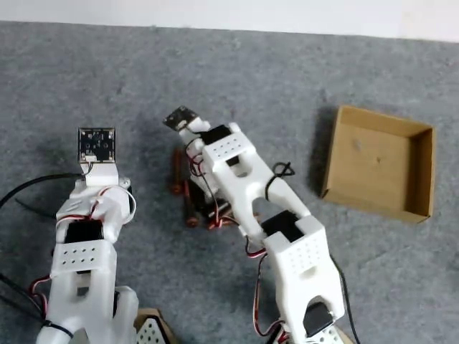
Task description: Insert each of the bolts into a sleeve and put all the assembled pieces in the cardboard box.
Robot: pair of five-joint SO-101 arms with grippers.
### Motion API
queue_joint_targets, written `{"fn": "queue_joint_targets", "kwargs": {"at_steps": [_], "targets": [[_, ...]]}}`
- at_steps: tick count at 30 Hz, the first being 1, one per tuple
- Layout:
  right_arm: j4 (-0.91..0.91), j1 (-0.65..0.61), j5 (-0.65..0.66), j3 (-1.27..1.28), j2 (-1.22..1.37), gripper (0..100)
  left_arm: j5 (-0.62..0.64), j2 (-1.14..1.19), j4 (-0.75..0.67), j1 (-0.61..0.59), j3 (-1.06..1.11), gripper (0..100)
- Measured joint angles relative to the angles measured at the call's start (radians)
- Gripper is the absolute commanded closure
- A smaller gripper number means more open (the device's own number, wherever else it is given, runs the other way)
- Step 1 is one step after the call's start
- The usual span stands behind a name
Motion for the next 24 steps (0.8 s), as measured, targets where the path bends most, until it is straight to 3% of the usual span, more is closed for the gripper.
{"fn": "queue_joint_targets", "kwargs": {"at_steps": [14, 24], "targets": [[-0.015, 0.031, 0.003, 0.006, -0.037, 99.4, 0.0, 0.0, 0.0, 0.0, 0.0, 99], [-0.161, 0.101, 0.002, 0.377, -0.373, 99.4, 0.0, 0.0, 0.0, 0.0, 0.0, 99]]}}
